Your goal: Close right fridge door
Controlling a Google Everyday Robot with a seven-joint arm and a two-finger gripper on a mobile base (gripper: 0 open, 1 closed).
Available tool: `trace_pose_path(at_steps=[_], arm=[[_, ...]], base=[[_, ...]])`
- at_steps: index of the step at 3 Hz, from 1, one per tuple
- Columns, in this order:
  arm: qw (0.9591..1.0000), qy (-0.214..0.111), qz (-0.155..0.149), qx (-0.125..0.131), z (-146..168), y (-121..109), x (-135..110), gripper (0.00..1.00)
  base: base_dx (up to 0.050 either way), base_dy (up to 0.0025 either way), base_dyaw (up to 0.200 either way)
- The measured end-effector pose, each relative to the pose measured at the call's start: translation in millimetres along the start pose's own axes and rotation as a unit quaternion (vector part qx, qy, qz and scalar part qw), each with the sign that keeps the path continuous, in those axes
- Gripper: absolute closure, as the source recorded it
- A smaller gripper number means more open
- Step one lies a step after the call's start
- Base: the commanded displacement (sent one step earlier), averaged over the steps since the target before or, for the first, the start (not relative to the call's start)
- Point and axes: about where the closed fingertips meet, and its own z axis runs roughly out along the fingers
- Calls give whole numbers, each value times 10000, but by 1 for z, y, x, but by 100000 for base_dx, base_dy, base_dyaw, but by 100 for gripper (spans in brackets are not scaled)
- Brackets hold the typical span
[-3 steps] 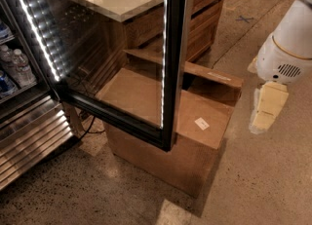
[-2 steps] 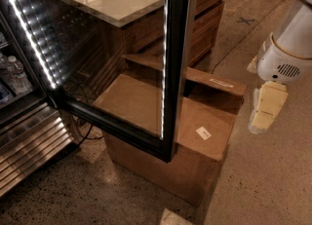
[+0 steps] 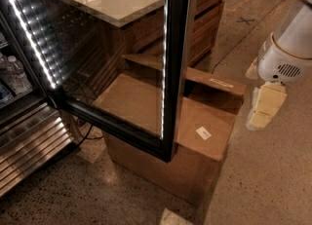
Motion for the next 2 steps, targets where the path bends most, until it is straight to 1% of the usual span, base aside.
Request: trace_pose_path(at_steps=[2], arm=[[10000, 0, 0, 0, 0, 0, 0, 62]], base=[[0, 0, 0]])
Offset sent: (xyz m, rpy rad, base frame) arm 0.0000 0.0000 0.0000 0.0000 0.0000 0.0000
